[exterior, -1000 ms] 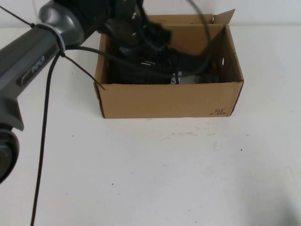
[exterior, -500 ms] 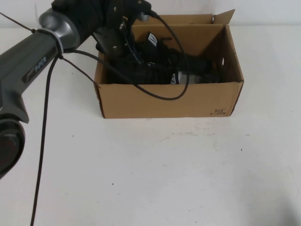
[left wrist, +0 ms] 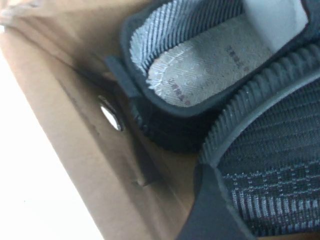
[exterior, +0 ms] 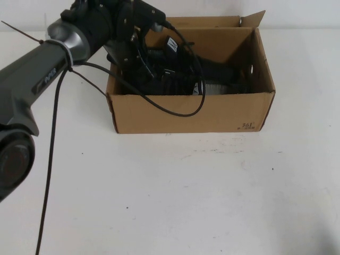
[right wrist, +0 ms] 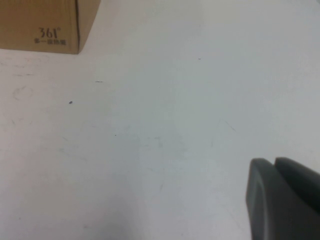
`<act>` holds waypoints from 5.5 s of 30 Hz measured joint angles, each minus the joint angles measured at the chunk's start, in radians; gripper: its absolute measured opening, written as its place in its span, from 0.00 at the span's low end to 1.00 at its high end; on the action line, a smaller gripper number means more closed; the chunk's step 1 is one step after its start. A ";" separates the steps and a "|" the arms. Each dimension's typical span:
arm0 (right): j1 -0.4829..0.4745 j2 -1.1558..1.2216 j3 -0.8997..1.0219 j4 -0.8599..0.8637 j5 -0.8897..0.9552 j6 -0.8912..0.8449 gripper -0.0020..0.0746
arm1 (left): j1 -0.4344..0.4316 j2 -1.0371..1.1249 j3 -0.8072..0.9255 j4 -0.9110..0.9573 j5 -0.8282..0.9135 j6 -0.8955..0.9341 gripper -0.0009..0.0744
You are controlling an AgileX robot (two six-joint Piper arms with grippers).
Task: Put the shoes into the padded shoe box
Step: Adjust the shoe
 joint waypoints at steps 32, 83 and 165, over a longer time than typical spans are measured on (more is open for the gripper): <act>0.000 0.000 0.000 0.000 0.000 0.000 0.02 | 0.008 0.045 -0.022 -0.038 0.131 -0.017 0.02; 0.000 0.000 0.000 0.000 0.000 0.000 0.02 | -0.149 0.058 -0.349 -0.228 0.333 -0.203 0.47; 0.000 0.000 0.000 0.000 0.000 0.000 0.02 | -0.173 0.053 -0.349 -0.123 0.267 -0.322 0.33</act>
